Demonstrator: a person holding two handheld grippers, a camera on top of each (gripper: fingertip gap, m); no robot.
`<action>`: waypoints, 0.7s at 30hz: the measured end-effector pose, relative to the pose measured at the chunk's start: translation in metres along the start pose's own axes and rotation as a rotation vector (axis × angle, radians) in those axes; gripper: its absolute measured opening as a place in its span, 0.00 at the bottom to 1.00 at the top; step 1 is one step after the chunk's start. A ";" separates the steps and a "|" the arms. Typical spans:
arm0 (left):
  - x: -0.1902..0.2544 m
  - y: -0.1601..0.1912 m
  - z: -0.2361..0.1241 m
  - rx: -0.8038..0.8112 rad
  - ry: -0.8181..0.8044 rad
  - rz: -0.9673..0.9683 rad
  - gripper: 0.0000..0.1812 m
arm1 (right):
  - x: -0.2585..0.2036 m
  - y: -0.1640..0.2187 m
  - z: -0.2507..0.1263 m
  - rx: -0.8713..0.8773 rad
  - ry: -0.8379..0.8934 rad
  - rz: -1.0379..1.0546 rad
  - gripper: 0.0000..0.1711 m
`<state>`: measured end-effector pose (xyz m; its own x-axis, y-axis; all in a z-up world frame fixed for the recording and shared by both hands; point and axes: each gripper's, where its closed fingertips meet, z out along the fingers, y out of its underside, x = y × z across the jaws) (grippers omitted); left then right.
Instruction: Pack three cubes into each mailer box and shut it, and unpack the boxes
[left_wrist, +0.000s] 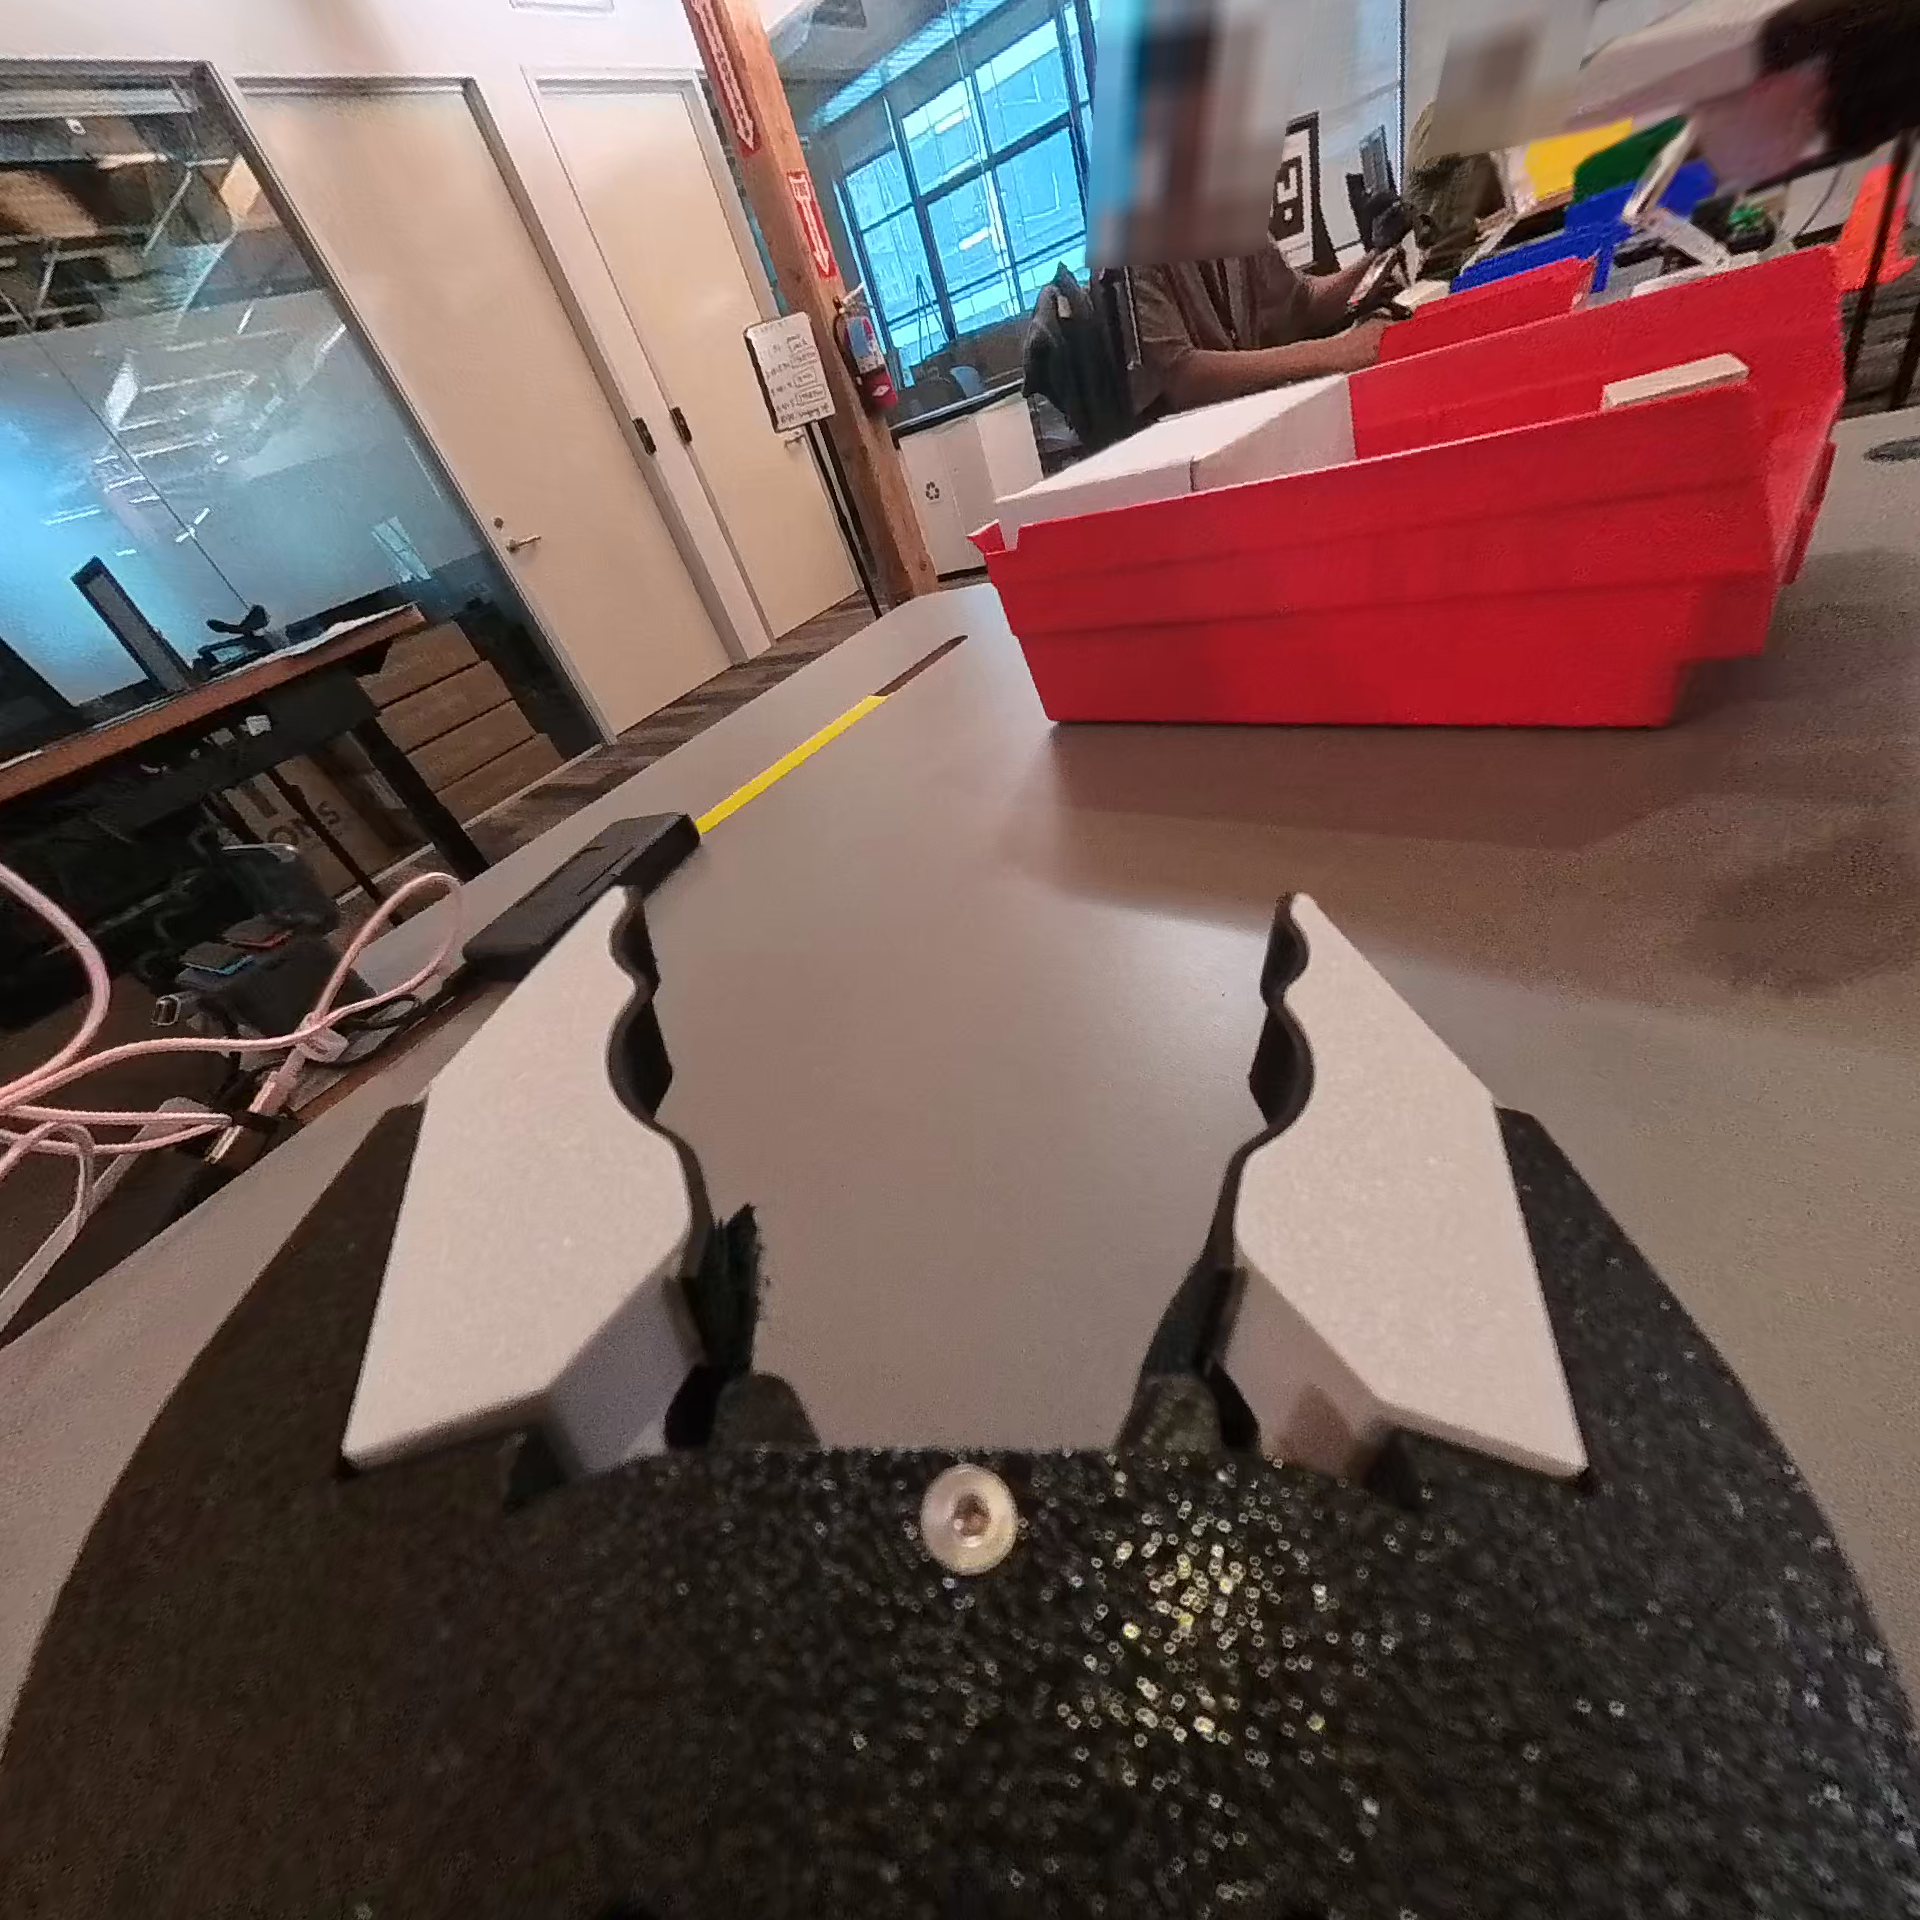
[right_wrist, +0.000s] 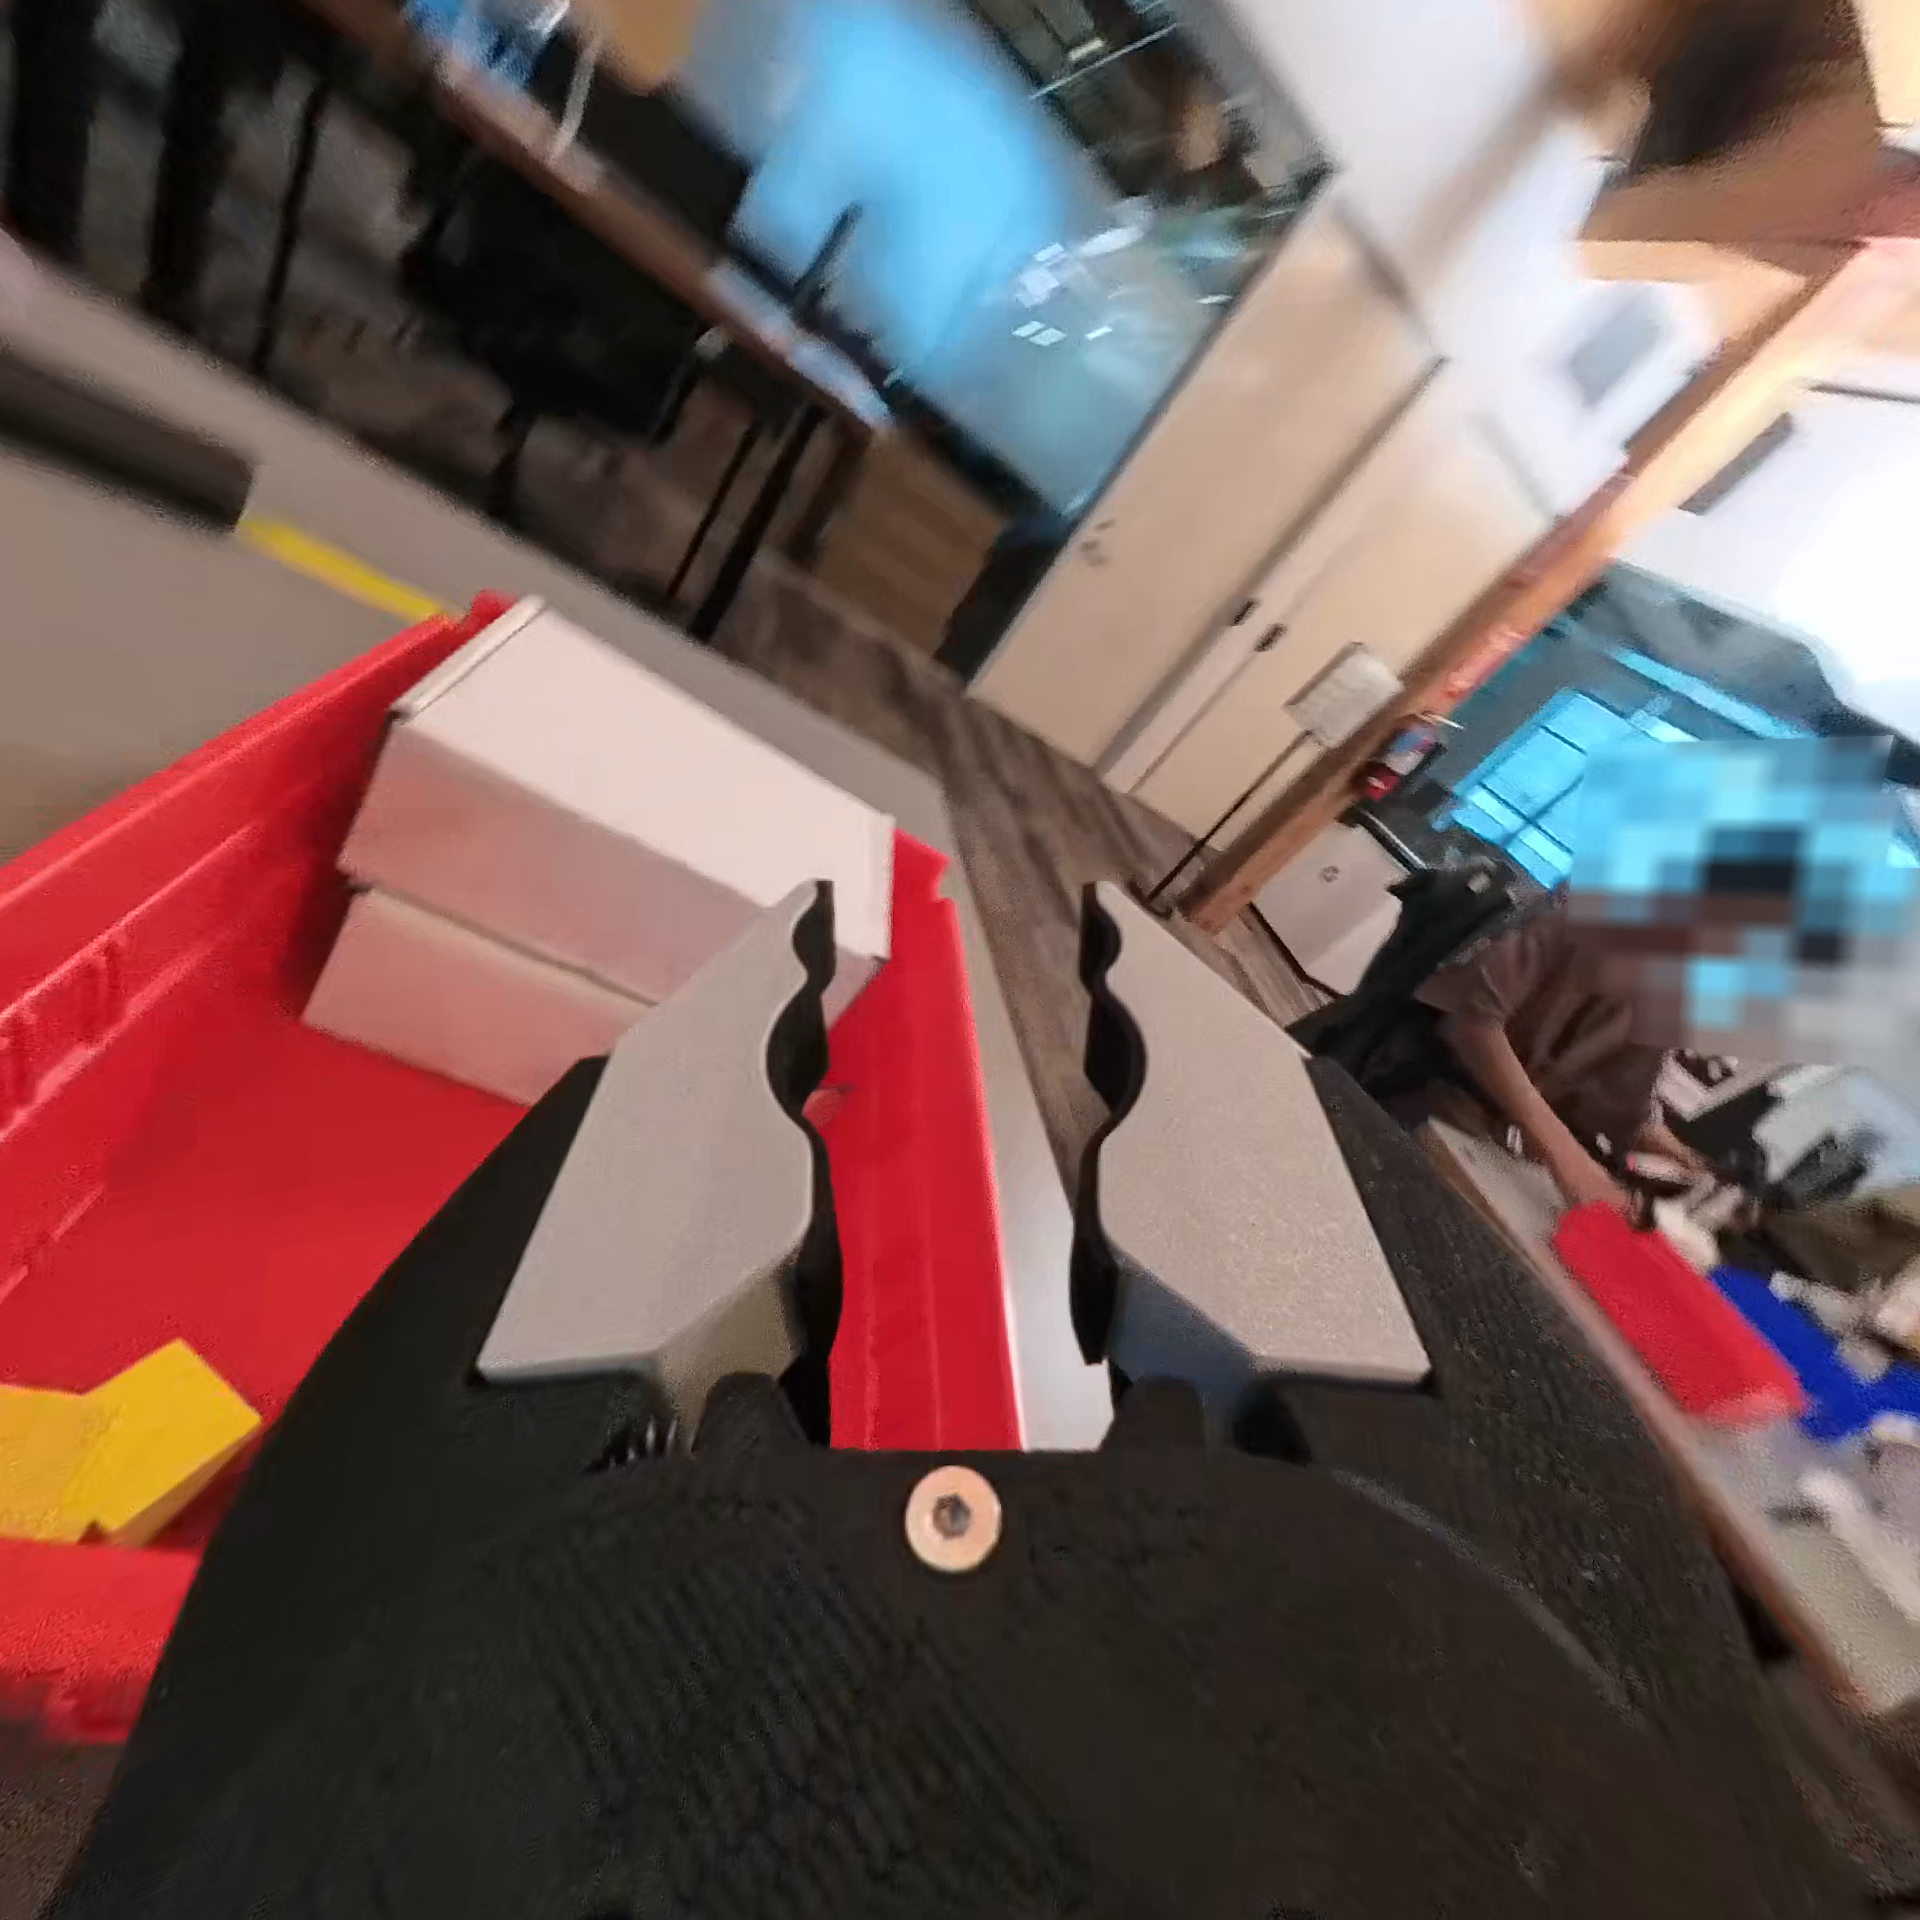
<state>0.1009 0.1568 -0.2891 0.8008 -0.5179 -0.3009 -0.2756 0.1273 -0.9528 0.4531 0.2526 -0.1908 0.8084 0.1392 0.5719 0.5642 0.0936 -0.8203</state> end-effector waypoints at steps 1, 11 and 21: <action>-0.001 -0.001 0.000 0.002 -0.004 -0.002 0.63 | 0.015 0.004 -0.014 0.031 0.057 0.077 0.29; -0.044 -0.021 -0.033 -0.009 -0.238 0.062 0.65 | 0.022 0.127 -0.061 -0.150 0.077 0.526 0.24; -0.096 -0.011 -0.197 -0.271 -0.694 -0.081 0.65 | -0.010 0.150 -0.034 -0.286 -0.064 0.476 0.16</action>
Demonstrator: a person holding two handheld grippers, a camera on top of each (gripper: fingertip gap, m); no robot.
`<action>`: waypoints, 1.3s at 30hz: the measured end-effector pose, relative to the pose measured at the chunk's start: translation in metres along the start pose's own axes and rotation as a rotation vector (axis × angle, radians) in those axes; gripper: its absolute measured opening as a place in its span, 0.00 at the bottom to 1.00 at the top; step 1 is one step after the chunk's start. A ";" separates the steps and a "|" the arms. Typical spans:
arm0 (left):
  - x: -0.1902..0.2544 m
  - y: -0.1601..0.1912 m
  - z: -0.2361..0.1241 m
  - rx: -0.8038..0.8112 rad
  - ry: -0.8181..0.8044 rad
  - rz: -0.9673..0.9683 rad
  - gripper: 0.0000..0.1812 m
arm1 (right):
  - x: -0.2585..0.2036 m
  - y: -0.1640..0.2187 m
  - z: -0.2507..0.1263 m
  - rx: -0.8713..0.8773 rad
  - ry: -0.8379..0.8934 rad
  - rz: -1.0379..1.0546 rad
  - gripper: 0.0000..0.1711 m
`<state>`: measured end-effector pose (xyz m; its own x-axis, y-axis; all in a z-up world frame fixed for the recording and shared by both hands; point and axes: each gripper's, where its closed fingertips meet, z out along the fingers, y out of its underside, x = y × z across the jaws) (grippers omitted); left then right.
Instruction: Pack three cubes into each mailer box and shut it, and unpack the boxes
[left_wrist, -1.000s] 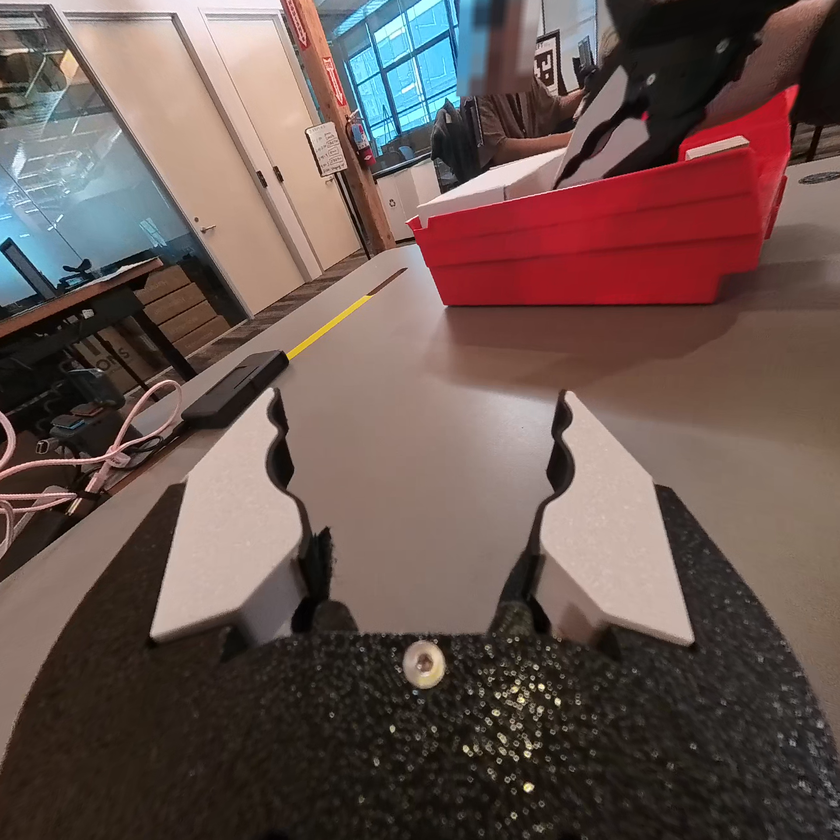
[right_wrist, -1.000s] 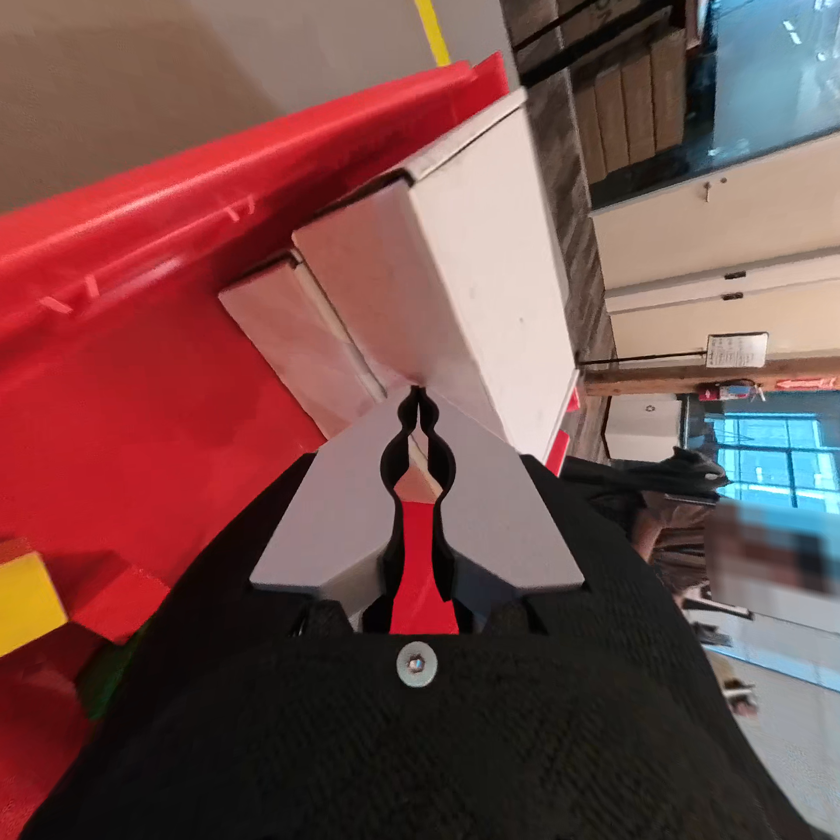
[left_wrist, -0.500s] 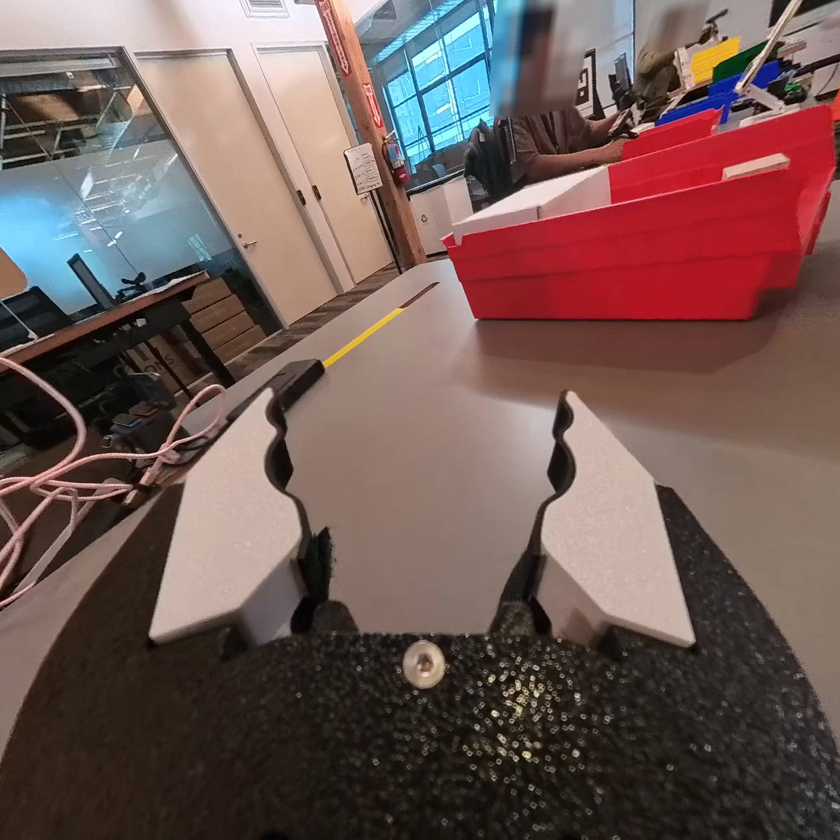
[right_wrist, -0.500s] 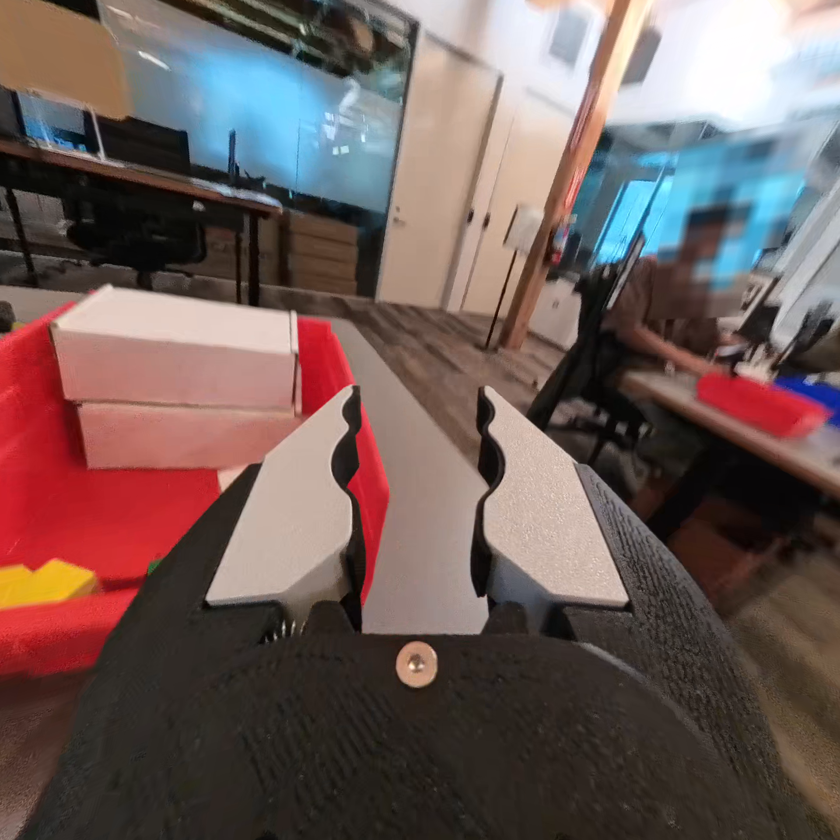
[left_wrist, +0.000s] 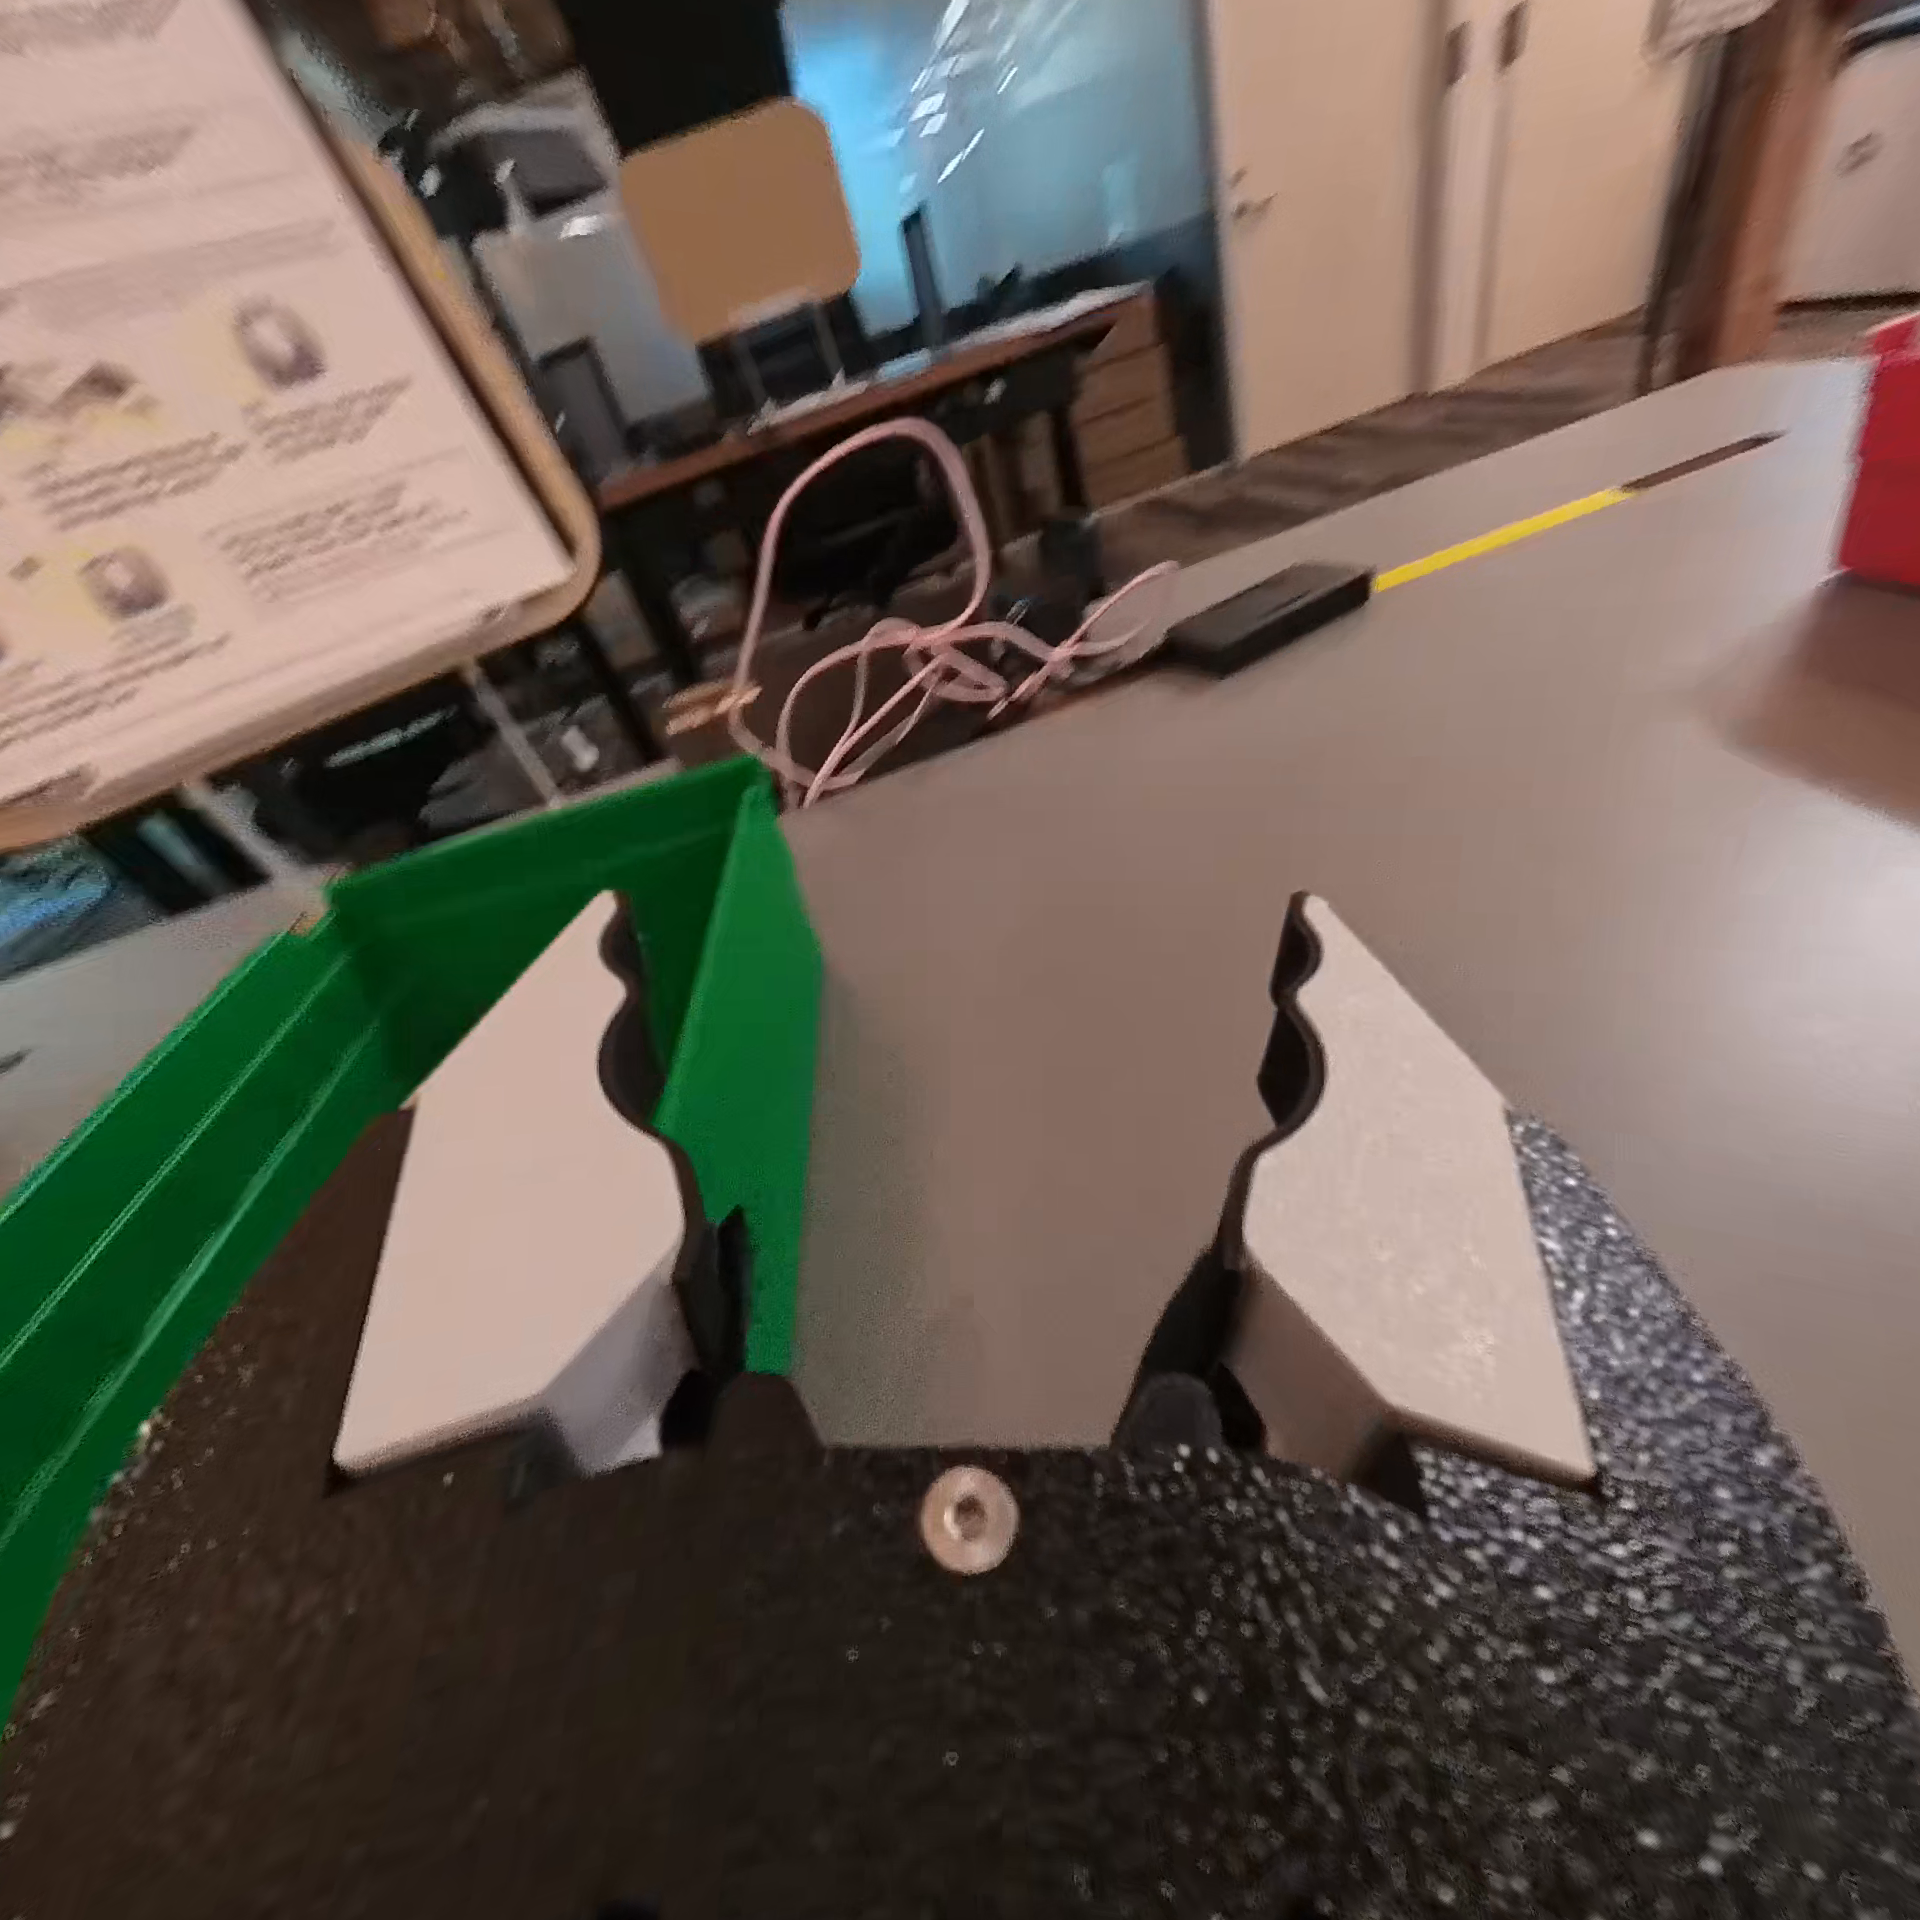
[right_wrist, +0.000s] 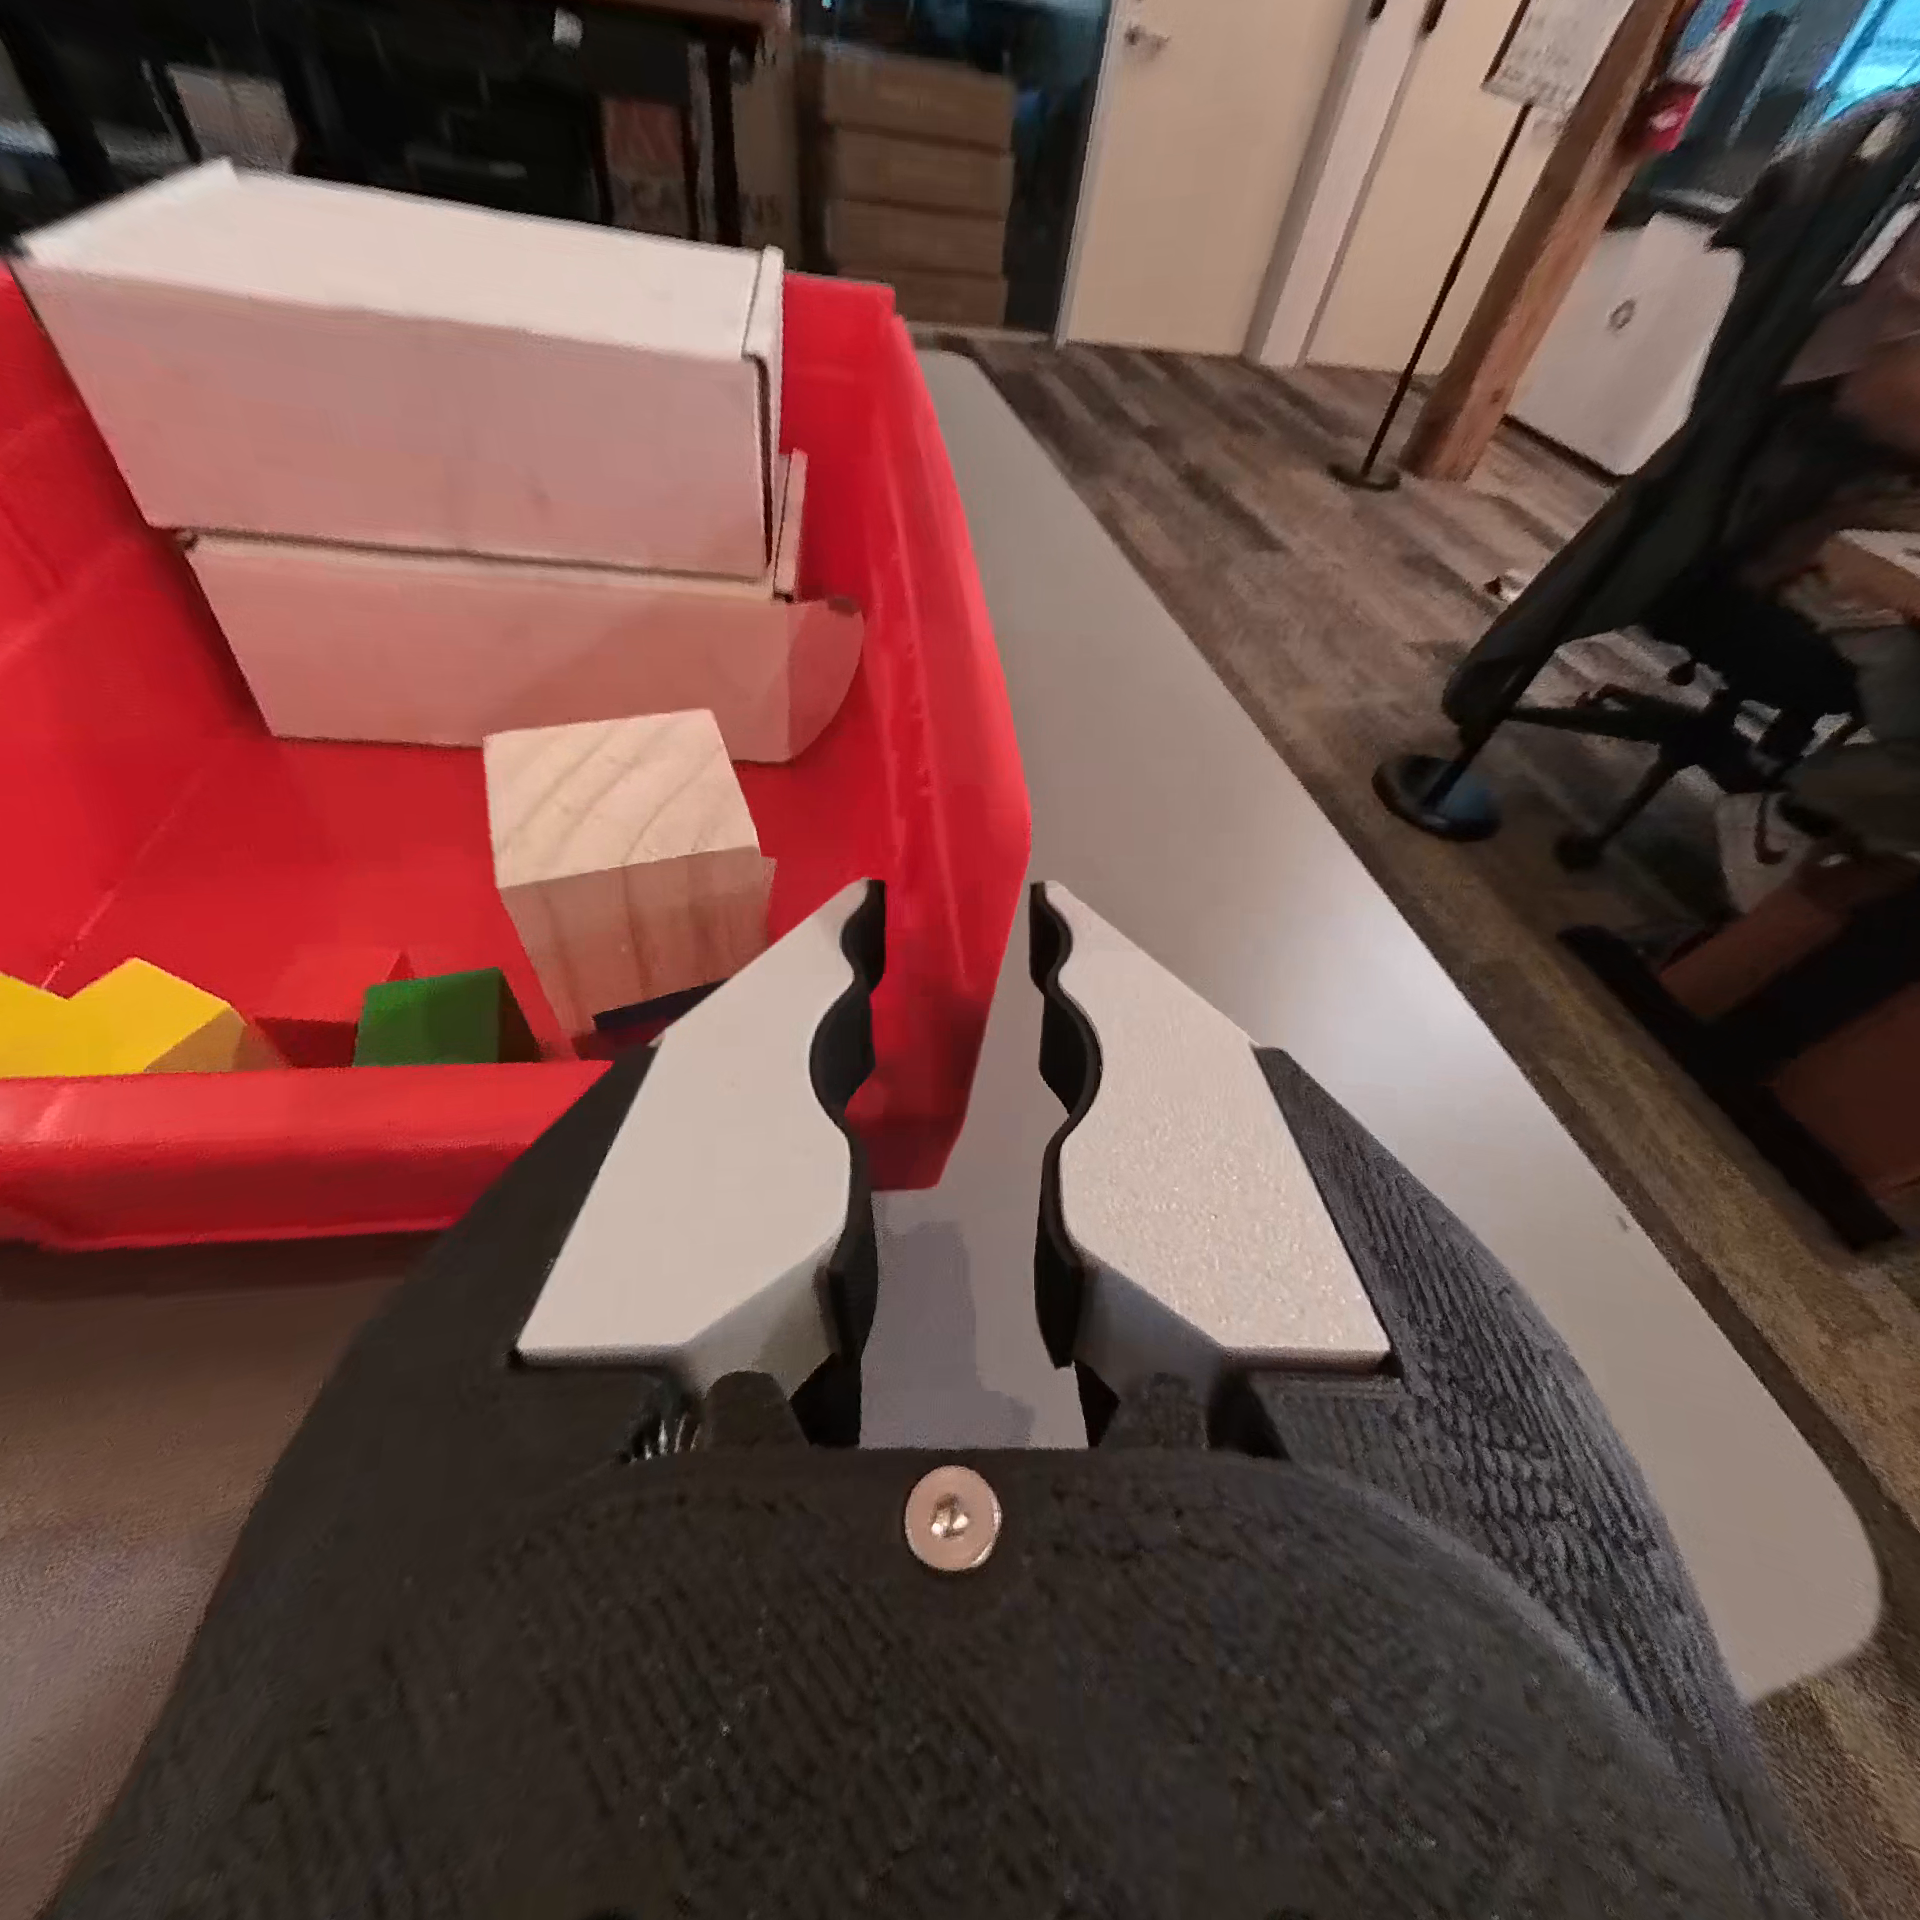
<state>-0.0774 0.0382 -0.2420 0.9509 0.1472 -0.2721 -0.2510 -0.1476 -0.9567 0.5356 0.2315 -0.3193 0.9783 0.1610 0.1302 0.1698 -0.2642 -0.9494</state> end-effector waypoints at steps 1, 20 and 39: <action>-0.012 0.009 -0.009 -0.034 -0.030 -0.015 0.66 | -0.001 0.000 0.003 -0.012 -0.013 -0.002 0.13; -0.076 0.107 -0.019 -0.402 0.038 -0.126 0.34 | -0.013 -0.001 0.009 -0.022 -0.145 0.068 0.00; -0.068 0.102 -0.007 -0.404 0.031 -0.022 0.02 | -0.030 -0.001 0.003 -0.040 -0.151 0.004 0.01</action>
